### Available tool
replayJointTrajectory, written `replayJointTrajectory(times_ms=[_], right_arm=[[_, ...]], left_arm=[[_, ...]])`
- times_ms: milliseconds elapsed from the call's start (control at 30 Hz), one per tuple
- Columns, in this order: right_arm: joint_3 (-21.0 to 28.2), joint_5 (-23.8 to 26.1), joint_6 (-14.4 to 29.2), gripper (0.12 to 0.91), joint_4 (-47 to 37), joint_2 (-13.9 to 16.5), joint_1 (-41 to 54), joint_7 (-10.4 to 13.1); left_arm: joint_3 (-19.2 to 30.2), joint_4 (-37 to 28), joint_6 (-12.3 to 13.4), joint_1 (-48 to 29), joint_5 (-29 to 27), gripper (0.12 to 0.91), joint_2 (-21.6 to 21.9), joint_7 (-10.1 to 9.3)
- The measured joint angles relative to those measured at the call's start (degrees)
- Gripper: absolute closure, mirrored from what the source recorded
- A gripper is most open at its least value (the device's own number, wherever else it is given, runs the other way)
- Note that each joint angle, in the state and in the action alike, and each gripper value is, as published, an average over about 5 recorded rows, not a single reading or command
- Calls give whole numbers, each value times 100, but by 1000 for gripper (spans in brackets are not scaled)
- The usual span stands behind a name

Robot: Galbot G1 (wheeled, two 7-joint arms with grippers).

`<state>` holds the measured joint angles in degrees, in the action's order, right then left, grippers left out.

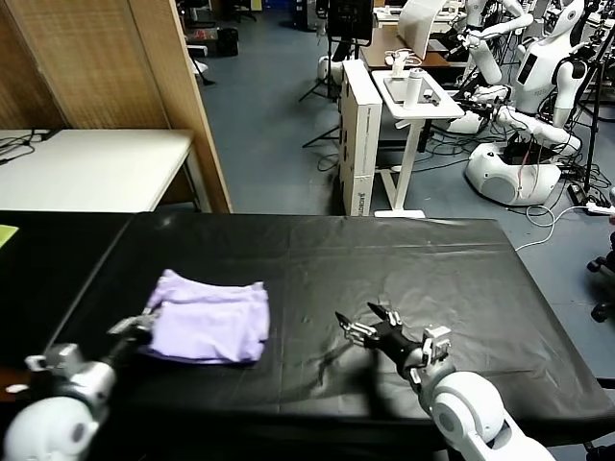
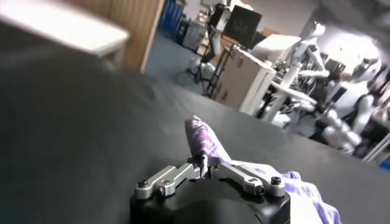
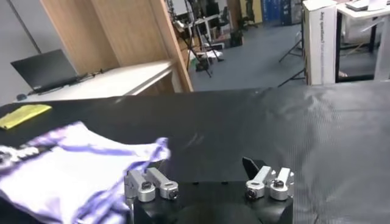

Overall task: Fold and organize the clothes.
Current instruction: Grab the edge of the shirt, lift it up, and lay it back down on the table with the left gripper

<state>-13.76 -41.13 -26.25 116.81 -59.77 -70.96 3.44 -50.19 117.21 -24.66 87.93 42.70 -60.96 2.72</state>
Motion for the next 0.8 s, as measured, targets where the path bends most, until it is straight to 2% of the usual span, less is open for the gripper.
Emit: replayJointTrajectory(times_ms=[100,233,400,500,600,700,800], right_arm=[[42,3,3,118,-46,-74,10,6],[71,13,14,118,-71,-149,6,14],[68,42,27,118,-72,-180,-53,15],[59,88,30,118,-59,-186,-107,16],[31,125,31,118,-15,-190,-165,19],[-21,162,30,118,48,-189,-231,25],[-75,213,25,118,113,-185,-314,35]], left_arm=[[-409,24,-2,198,81,843,513,-61],[-846,67,36,403,-89,843,1085,-157],[-1035,302,-50,469,-312,843,1316,-408],[-868,596,-240,376,-424,843,1163,-642],[-454,961,-454,243,-525,843,817,-822],[155,1268,-589,88,-743,843,371,-910],[846,1378,-607,-87,-1060,843,-97,-933]])
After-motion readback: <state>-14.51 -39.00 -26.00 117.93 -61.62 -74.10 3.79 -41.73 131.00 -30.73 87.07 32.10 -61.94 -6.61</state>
